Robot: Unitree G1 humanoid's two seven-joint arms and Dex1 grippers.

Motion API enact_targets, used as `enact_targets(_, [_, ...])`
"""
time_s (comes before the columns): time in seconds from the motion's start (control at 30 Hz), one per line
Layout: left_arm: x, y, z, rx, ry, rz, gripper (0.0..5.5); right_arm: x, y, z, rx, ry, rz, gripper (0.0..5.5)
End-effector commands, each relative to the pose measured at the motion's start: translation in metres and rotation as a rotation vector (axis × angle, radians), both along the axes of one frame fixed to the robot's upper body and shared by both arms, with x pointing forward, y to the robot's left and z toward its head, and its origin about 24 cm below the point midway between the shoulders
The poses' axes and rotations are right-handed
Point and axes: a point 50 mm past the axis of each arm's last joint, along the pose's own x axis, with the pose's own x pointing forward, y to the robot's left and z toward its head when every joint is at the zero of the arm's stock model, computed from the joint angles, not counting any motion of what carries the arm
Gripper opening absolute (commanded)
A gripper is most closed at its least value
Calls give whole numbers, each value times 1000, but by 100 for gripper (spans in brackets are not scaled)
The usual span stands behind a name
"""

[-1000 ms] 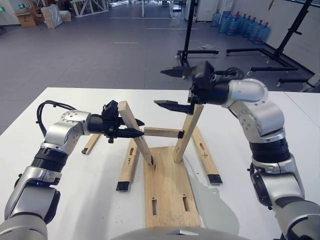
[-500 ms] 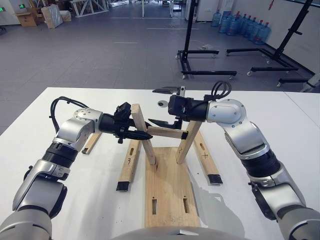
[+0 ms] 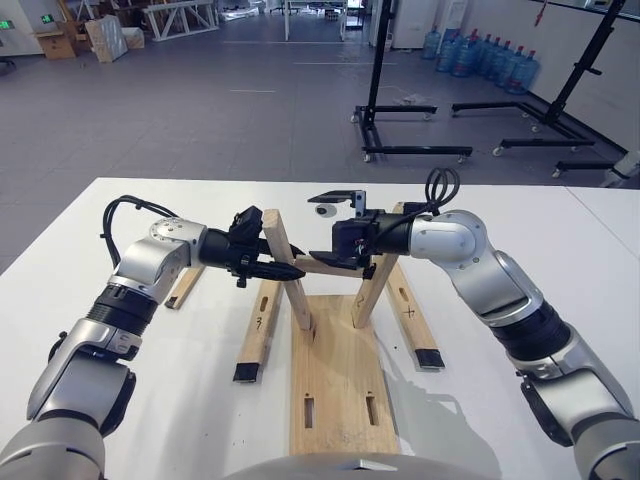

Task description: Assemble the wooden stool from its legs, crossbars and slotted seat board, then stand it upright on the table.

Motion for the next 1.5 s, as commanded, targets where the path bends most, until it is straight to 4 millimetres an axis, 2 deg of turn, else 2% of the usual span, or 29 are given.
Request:
enact_targets(0.03, [-26,2,-81,330,218,24,203,-12,-9,-61,-314,256,103,450])
enact_targets(0.23, [-25,0,-81,350,218,5,203,-19,4,-75,-410,288,239,450])
enact_targets(0.47, [-23,-1,-78,363,206,-9,203,-25,-2,-95,-494,457,322,450])
enact_targets(0.6, [-19,-2,-77,341,178,30,203,-31,-6,-99,-499,509,362,450])
enact_targets(0.73, [-22,1,-81,339,186,46,203,-36,-17,-115,-527,530,347,450])
enact_targets(1.1, [-15,-9,-79,361,-5,87,203,-44,-19,-121,-609,660,404,450])
enact_targets(1.3, [-18,2,-105,410,137,167,203,-43,-12,-123,-592,659,474,450])
enact_targets(1.5, [-6,3,-109,377,198,253,203,-38,-9,-128,-638,633,527,450])
